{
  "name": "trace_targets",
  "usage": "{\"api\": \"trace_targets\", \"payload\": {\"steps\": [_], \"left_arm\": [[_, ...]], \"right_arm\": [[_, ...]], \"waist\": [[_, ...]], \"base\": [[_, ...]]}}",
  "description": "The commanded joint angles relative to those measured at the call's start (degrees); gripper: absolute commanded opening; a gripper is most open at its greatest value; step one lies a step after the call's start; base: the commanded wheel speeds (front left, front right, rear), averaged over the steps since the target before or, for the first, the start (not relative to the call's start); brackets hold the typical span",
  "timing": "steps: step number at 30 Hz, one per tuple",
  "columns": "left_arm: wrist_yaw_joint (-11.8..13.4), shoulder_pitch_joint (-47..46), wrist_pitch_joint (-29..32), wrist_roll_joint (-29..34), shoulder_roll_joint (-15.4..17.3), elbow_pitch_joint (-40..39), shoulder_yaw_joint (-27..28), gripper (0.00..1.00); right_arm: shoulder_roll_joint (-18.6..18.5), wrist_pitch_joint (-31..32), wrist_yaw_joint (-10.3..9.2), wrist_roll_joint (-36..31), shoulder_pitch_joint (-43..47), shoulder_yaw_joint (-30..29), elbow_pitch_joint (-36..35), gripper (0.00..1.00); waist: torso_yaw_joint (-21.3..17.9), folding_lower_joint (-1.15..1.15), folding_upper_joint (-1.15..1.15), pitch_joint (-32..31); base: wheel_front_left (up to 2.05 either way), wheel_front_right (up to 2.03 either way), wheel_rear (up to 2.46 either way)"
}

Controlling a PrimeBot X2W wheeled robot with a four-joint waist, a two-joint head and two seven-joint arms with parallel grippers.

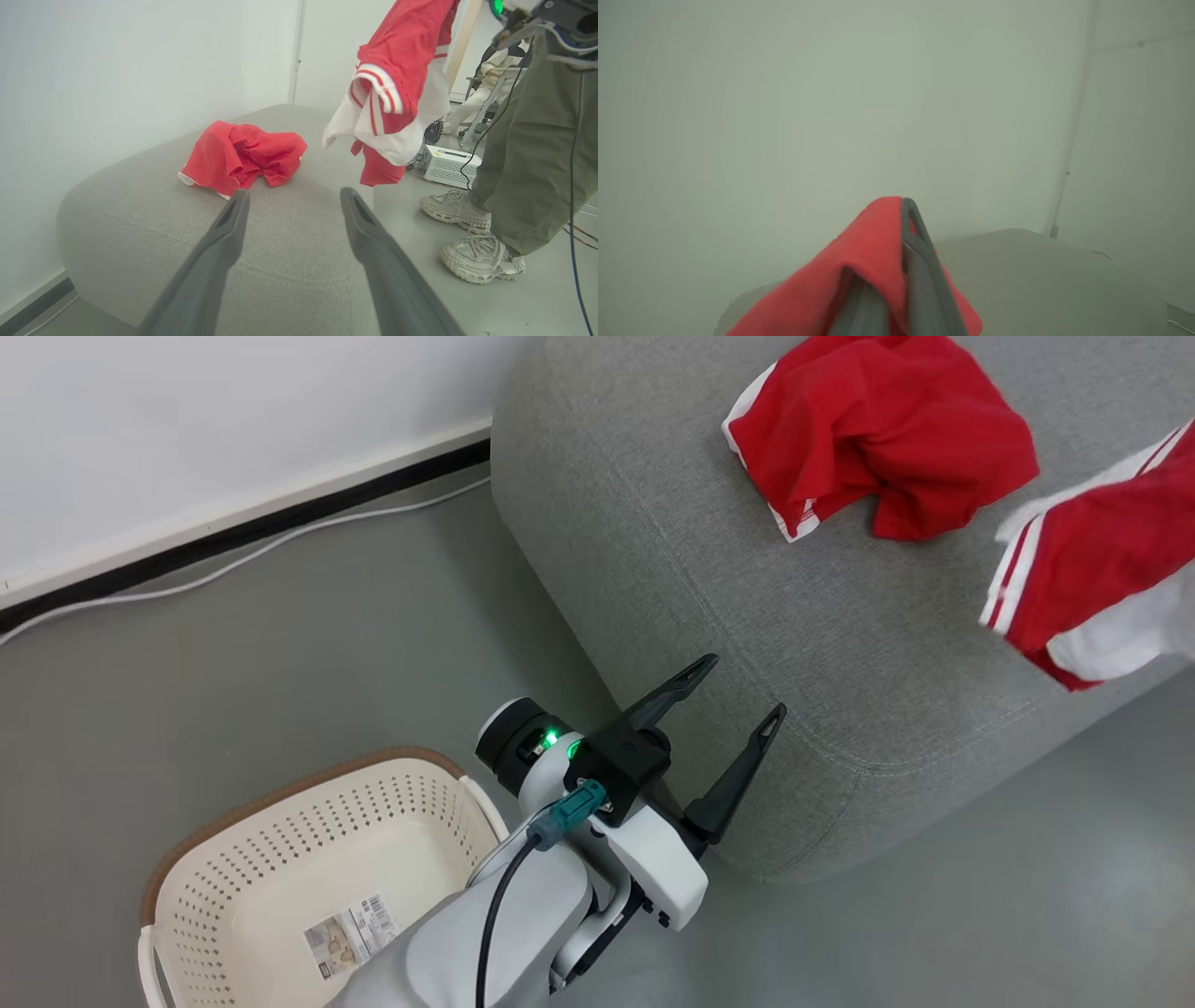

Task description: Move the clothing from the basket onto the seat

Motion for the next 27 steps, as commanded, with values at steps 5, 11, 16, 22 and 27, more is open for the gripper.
{"api": "trace_targets", "payload": {"steps": [5, 11, 16, 22, 27], "left_arm": [[2.4, -6.02, -0.28, -0.89, -0.03, -1.5, -1.94, 1.0], [4.71, -10.49, -0.28, -1.46, -0.03, -1.67, -5.3, 1.0], [6.51, -13.86, -0.28, -2.38, -0.03, -1.8, -8.15, 1.0], [7.99, -16.27, -0.28, -3.08, -0.03, -2.43, -10.38, 1.0], [9.09, -17.24, -0.28, -3.83, -0.03, -3.36, -12.04, 1.0]], "right_arm": [[-5.45, -0.35, 0.08, -0.15, -5.12, -3.34, -0.25, 0.0], [-9.82, -0.35, 0.08, -0.27, -10.36, -7.08, 2.09, 0.0], [-13.87, -0.35, 0.08, -0.39, -16.88, -8.21, 6.91, 0.0], [-17.54, -0.35, 0.08, -2.58, -23.27, -8.34, 12.48, 0.0], [-20.03, -0.35, 0.08, -4.63, -27.45, -8.99, 17.75, 0.0]], "waist": [[3.51, 0.0, 0.0, 6.7], [6.36, 0.0, 0.0, 11.85], [8.54, 0.0, 0.0, 15.87], [10.76, 0.0, 0.0, 19.13], [13.24, 0.0, 0.0, 20.79]], "base": [[0.0, 0.0, 0.0], [0.0, 0.0, 0.0], [0.0, 0.0, 0.0], [0.0, 0.0, 0.0], [0.0, 0.0, 0.0]]}}
